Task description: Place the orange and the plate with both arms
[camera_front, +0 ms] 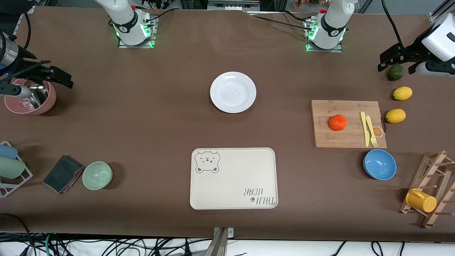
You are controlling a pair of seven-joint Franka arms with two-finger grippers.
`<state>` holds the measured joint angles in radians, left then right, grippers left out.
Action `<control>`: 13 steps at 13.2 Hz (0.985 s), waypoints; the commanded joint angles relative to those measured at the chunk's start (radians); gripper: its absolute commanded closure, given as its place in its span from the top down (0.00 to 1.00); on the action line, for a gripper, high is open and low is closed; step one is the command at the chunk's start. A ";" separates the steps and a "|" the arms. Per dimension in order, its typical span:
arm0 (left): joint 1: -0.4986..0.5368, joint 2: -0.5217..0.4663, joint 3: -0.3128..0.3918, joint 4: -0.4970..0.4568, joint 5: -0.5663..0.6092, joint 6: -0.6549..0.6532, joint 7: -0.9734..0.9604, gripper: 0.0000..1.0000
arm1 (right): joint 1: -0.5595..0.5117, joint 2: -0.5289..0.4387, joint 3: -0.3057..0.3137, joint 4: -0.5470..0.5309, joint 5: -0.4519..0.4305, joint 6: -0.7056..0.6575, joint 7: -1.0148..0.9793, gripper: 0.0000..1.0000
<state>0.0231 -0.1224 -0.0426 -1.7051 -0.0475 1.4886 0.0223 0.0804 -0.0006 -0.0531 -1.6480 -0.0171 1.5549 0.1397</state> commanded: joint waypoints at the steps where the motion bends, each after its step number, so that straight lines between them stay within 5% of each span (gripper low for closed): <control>1: 0.001 0.014 0.000 0.028 -0.028 -0.013 -0.002 1.00 | -0.005 -0.027 0.002 -0.026 -0.001 0.001 0.011 1.00; 13: 0.001 0.014 0.000 0.029 -0.028 -0.013 -0.002 1.00 | -0.004 0.016 -0.008 -0.007 -0.003 0.031 0.011 1.00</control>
<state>0.0230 -0.1224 -0.0426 -1.7051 -0.0475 1.4886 0.0223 0.0801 0.0060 -0.0669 -1.6496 -0.0171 1.5614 0.1405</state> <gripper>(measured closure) 0.000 0.000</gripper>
